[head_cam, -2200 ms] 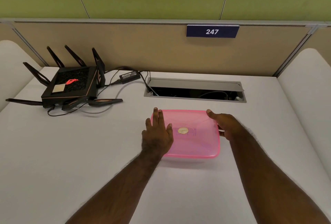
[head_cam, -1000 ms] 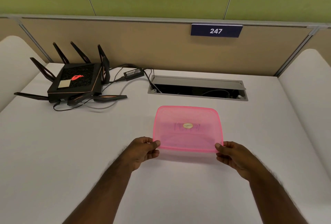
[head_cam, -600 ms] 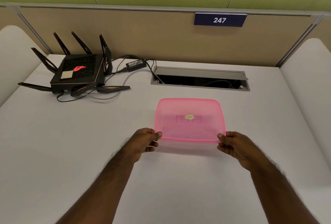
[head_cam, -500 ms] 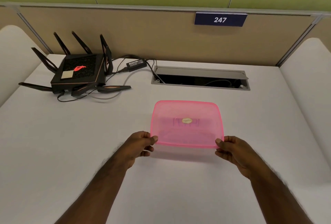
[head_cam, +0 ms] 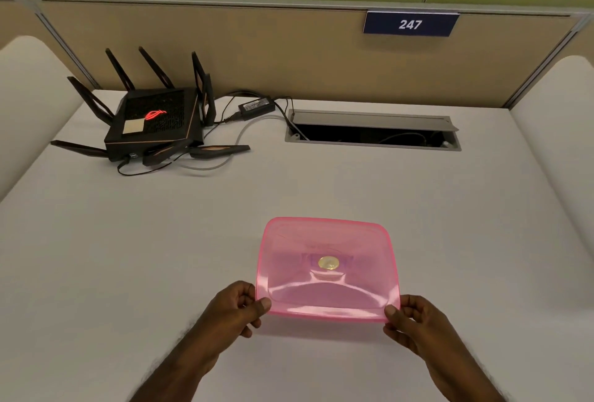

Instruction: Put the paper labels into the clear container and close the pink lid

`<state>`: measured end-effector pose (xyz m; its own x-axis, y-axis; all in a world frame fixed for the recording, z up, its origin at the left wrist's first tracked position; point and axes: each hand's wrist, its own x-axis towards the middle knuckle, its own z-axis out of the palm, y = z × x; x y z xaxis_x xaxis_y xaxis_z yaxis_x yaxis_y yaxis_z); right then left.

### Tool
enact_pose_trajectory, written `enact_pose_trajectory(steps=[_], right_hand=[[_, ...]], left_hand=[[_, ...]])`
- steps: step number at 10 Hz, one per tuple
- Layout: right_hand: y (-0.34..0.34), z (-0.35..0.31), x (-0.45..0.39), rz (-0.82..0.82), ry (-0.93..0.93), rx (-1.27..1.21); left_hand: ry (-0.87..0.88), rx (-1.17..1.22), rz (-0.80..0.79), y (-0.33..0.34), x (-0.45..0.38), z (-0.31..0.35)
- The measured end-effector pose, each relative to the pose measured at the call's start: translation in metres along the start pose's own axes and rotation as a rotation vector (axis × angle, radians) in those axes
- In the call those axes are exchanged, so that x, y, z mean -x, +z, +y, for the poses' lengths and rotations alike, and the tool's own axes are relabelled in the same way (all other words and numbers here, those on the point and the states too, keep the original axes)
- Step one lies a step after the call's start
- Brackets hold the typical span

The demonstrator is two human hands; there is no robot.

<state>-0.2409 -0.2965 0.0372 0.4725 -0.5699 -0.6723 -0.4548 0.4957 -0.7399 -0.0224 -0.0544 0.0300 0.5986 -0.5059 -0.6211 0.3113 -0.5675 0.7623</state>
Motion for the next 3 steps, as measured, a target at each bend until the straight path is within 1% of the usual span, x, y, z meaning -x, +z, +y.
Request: enact_pose_trajectory(steps=[2,3], right_hand=[[0.0033,0.0053,0.0083,0.028,0.021,0.04],[0.0059,0.0036,0.0097,0.042,0.025,0.137]], left_hand=[[-0.012,-0.073,-0.037,-0.0012,0.0046,-0.0065],[-0.015,-0.12,-0.056,-0.0063,0.0038,-0.0018]])
